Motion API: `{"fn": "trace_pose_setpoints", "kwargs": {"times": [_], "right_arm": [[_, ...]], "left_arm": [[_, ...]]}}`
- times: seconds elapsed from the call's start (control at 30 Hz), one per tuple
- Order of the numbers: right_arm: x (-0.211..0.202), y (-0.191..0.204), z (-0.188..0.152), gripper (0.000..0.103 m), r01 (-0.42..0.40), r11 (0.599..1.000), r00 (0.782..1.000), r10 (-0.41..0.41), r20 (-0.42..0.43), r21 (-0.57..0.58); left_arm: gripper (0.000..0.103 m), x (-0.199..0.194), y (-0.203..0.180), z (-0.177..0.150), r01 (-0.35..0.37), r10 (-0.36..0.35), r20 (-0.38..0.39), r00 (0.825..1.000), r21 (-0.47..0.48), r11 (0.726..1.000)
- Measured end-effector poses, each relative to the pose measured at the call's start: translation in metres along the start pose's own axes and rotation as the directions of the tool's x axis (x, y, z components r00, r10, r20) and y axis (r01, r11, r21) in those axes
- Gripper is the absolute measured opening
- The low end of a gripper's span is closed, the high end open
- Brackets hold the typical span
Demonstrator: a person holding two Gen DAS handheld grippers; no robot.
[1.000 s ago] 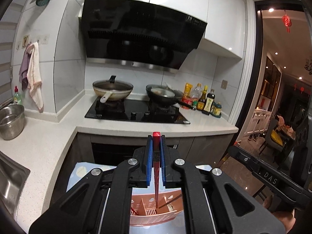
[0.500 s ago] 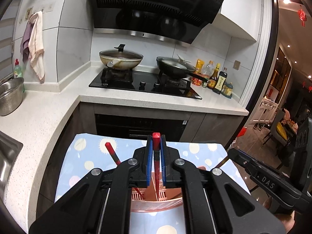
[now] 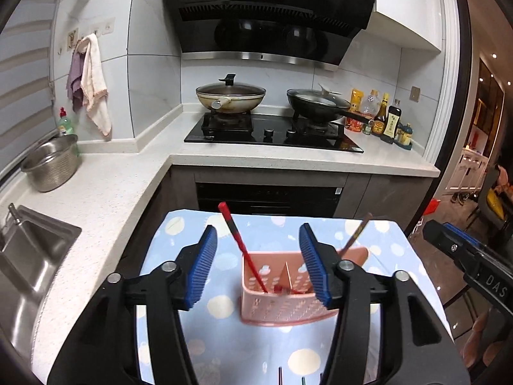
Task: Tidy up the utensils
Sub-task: 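Open both tools to release the chopsticks into the holder, then move both open tools back toward the remaining utensils on the cloth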
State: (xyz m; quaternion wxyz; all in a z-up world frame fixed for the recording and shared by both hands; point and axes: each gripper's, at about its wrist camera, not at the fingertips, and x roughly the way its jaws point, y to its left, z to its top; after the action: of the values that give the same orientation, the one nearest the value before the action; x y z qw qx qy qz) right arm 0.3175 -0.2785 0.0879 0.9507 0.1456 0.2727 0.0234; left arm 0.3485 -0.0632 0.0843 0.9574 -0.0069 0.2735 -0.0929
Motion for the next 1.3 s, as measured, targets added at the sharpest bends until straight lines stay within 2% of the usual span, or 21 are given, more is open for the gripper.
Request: {"fn": "trace_pose_setpoints", "kwargs": {"times": [0.33,0.5,0.7,0.87,1.07,1.3], "right_arm": [[-0.043,0.016,-0.03,0.05,-0.023,0.999,1.0,0.022,-0.022,-0.044],[-0.064,0.022,-0.052,0.05,-0.004,0.997,1.0,0.002,-0.025,-0.071],[-0.084,0.014,-0.085,0.05,0.008,0.998,0.998,-0.012,-0.062,-0.058],[-0.1,0.003,-0.121,0.05,0.037,0.998,0.994,-0.042,-0.105,-0.047],[-0.111,-0.013,-0.178,0.05,0.084,0.996,0.974,-0.09,-0.21,-0.039],[-0.11,-0.025,-0.249,0.05,0.117,0.991,0.933,-0.132,-0.334,-0.063]], "left_arm": [[0.057,-0.039,-0.004,-0.018,-0.013,0.014,-0.005,1.0,0.028,1.0],[0.057,-0.053,-0.003,-0.035,-0.019,0.019,-0.03,0.999,0.026,0.999],[0.057,-0.067,-0.004,-0.065,-0.023,0.026,-0.069,0.997,0.033,0.999],[0.057,-0.075,0.0,-0.105,-0.024,0.028,-0.136,0.99,0.029,0.999],[0.057,-0.081,0.0,-0.162,-0.042,0.051,-0.226,0.973,0.043,0.998],[0.057,-0.082,-0.003,-0.224,-0.03,0.053,-0.328,0.943,0.074,0.997]]}}
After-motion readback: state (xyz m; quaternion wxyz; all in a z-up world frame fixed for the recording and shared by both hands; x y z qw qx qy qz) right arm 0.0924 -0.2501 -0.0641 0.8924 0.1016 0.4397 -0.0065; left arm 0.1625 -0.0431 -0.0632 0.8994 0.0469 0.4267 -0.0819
